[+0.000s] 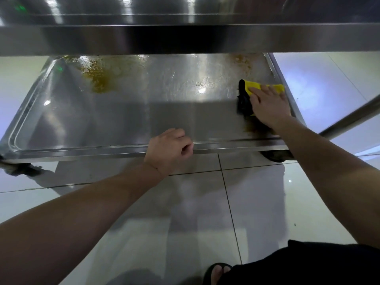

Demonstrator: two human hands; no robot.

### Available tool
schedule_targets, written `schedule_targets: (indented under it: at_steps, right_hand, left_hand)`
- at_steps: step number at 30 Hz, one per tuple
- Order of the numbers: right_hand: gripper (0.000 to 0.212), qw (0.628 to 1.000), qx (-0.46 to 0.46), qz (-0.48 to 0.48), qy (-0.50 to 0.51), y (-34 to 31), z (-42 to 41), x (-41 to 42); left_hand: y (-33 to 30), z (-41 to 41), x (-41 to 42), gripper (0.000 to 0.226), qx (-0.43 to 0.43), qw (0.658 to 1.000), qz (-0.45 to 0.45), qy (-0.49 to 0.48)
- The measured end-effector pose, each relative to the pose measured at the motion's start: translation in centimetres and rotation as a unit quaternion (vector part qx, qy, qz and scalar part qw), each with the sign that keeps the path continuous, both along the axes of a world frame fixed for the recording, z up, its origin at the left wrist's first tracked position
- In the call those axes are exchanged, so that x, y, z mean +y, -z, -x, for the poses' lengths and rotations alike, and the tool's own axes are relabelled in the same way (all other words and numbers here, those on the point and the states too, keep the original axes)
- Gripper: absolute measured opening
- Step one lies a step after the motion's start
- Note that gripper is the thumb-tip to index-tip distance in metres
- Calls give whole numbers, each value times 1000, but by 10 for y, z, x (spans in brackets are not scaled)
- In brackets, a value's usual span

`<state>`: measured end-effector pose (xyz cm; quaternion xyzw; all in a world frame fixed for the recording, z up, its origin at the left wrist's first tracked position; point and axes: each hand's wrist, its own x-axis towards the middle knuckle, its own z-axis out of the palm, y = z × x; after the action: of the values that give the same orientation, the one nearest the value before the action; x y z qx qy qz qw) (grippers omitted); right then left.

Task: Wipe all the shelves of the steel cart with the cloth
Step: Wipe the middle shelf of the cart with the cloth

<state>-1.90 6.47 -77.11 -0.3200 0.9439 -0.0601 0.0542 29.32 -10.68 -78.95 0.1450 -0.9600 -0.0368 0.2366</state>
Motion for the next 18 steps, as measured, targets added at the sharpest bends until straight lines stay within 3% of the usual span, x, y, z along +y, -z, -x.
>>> schedule_targets:
  at_steps: [6, 14, 18]
  right_hand:
    - [57, 1000, -1, 2, 13, 1, -21, -25]
    - [58, 996, -10, -7, -85, -2, -87, -109]
    - [58, 996, -15, -1, -83, 0, -87, -109]
  left_hand:
    - [-1, 0, 2, 24, 13, 1000, 1, -8]
    - [-2, 0, 2, 24, 11, 1000, -13, 10]
    - [-4, 0, 0, 23, -6, 1000, -12, 17]
